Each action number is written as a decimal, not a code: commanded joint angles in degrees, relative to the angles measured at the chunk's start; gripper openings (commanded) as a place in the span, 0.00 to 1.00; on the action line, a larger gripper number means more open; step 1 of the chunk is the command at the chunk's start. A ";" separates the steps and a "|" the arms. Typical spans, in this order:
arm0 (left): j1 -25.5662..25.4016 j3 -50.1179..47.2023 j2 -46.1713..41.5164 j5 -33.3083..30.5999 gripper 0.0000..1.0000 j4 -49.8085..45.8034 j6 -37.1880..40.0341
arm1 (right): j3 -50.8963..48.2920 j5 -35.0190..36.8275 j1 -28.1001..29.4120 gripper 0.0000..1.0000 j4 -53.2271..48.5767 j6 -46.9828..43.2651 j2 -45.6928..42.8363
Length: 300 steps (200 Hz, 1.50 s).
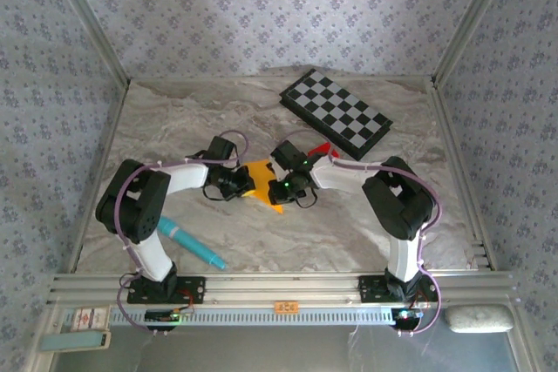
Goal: Fold a paper plane with a square sheet of paper (pick it up from the middle)
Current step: Third fold the triangle at the center of the table, then fourth fold the wing at the center of the table.
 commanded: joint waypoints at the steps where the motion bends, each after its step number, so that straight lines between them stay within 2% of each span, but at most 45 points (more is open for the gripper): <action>1: -0.32 0.06 2.84 -4.61 0.00 -5.48 0.82 | 3.77 -1.89 -0.03 0.00 0.75 -0.95 1.31; 54: -0.41 0.94 3.67 -5.76 0.00 -8.23 0.36 | 5.27 -1.73 0.29 0.00 0.44 -0.40 5.37; 98: -0.32 1.13 4.73 -7.93 0.00 -10.59 -0.26 | 1.94 -1.98 0.46 0.00 -0.31 -1.61 5.58; 149: 0.12 0.74 5.83 -8.95 0.00 -10.94 -0.97 | -10.98 -2.31 -0.23 0.00 1.84 -2.11 -2.86; 187: 0.12 1.89 4.14 -5.74 0.00 -9.05 -0.99 | -16.51 -1.43 -0.84 0.00 3.24 -1.13 -11.00; 213: 0.03 3.38 -0.13 -0.81 0.10 -5.29 -3.45 | -15.55 1.43 -1.11 0.01 5.59 0.81 -15.15; 237: 0.20 4.89 -4.74 -0.33 0.24 -4.41 -5.51 | -13.51 5.01 -1.28 0.10 8.12 3.51 -15.68; 263: 1.39 3.40 -8.82 -1.81 0.40 -4.18 -7.83 | -10.39 5.24 -1.28 0.20 11.24 5.43 -12.78; 284: 3.36 -0.50 -11.81 -2.10 0.51 -2.12 -10.37 | -6.84 4.46 -1.17 0.21 11.59 6.01 -8.89; 300: 5.16 -3.73 -13.75 -1.93 0.55 -0.46 -12.10 | -5.08 4.11 -1.20 0.22 11.62 6.50 -6.56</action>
